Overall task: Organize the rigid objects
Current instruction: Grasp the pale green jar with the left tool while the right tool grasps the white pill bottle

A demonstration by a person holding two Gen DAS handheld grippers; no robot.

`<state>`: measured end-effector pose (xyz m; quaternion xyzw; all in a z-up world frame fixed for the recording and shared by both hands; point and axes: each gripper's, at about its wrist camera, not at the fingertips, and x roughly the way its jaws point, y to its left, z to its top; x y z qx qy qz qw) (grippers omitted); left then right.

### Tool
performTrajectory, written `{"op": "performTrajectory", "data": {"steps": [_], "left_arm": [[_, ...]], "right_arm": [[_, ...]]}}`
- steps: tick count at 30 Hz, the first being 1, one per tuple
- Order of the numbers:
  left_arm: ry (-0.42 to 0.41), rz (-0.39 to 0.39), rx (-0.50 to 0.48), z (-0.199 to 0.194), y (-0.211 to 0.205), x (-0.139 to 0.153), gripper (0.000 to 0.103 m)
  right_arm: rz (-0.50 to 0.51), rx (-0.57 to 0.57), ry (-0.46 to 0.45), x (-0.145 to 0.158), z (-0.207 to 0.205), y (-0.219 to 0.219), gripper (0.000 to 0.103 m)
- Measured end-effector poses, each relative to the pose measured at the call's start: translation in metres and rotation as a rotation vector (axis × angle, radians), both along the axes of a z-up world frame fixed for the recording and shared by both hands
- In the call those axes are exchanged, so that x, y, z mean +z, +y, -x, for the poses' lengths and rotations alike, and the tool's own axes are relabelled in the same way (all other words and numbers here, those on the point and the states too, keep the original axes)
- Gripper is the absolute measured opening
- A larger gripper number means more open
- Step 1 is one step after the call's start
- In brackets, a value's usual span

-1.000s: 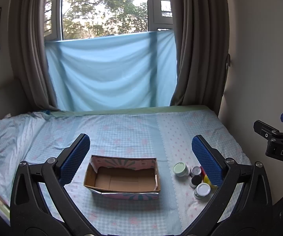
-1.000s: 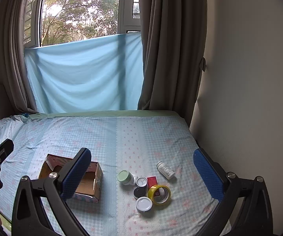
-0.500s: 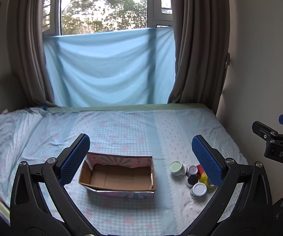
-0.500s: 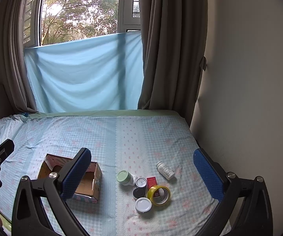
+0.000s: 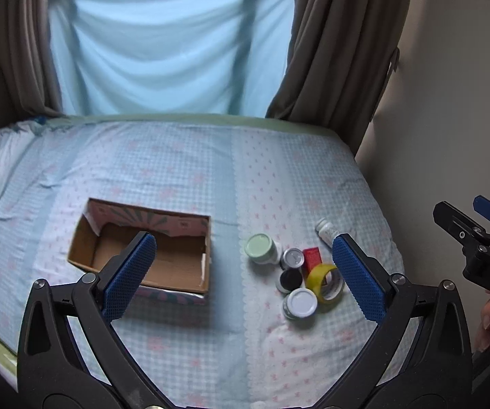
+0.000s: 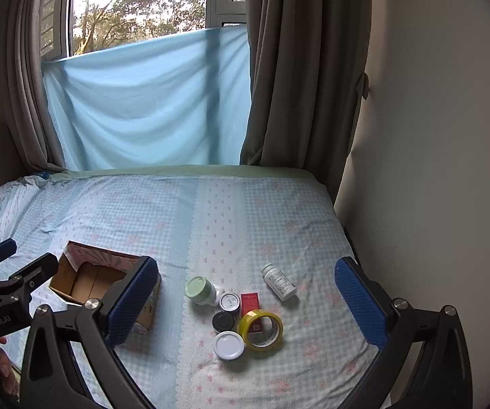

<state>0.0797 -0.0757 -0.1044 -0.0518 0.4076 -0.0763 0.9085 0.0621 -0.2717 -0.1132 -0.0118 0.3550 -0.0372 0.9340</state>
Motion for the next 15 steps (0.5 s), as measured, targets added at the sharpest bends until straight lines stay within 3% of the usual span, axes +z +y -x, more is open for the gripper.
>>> {"op": "performTrajectory", "data": {"steps": [7, 15], "left_arm": [[0.186, 0.055, 0.046, -0.059, -0.048, -0.100, 0.103], [0.320, 0.097, 0.136, -0.125, -0.070, -0.206, 0.103]], "right_arm": [[0.007, 0.044, 0.086, -0.089, -0.066, -0.049, 0.103], [0.032, 0.127, 0.201, -0.190, -0.138, -0.095, 0.103]]}}
